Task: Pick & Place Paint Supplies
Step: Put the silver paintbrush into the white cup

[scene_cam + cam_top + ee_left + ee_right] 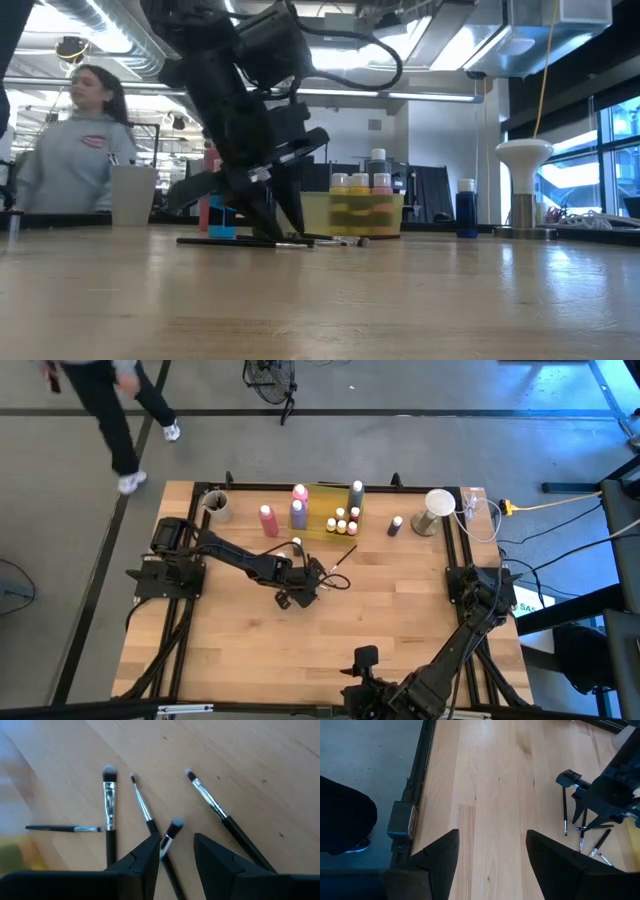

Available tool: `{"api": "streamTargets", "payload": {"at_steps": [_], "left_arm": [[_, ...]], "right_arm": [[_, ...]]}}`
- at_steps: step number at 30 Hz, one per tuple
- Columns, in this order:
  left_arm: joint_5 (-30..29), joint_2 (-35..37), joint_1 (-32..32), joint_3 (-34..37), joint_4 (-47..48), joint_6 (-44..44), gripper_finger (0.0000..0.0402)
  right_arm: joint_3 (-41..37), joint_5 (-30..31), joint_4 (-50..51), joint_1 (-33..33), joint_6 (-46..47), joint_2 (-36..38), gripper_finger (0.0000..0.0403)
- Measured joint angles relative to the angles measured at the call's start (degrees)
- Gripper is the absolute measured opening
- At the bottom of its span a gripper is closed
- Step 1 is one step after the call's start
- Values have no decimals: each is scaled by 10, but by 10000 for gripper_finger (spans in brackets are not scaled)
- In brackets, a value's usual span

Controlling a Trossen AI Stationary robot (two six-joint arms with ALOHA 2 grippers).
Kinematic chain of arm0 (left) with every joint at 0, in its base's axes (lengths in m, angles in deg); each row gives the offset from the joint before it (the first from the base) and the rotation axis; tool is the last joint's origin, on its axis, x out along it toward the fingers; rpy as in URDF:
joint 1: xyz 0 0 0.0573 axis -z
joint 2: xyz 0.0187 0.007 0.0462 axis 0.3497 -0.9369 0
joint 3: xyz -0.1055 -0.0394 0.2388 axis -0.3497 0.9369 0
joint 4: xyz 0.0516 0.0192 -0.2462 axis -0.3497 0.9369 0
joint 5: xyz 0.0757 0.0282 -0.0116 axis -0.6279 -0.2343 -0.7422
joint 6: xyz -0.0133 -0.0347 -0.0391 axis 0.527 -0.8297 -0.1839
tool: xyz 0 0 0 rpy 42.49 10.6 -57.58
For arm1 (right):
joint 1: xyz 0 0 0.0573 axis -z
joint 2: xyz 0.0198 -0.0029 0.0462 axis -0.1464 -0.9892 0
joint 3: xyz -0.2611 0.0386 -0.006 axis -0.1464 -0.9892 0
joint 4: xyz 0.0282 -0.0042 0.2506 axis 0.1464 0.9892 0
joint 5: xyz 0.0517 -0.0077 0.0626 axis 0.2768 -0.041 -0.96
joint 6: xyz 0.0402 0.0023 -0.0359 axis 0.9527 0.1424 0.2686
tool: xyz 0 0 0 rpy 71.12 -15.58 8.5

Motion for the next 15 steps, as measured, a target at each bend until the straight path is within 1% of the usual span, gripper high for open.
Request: {"api": "streamTargets", "payload": {"at_steps": [5, 15], "left_arm": [[0, -12, -2, -2, -17, 2, 115], [11, -13, -8, -2, -17, -7, 108]], "right_arm": [[0, 0, 0, 0, 0, 0, 234], [0, 0, 1, 0, 0, 0, 233]]}}
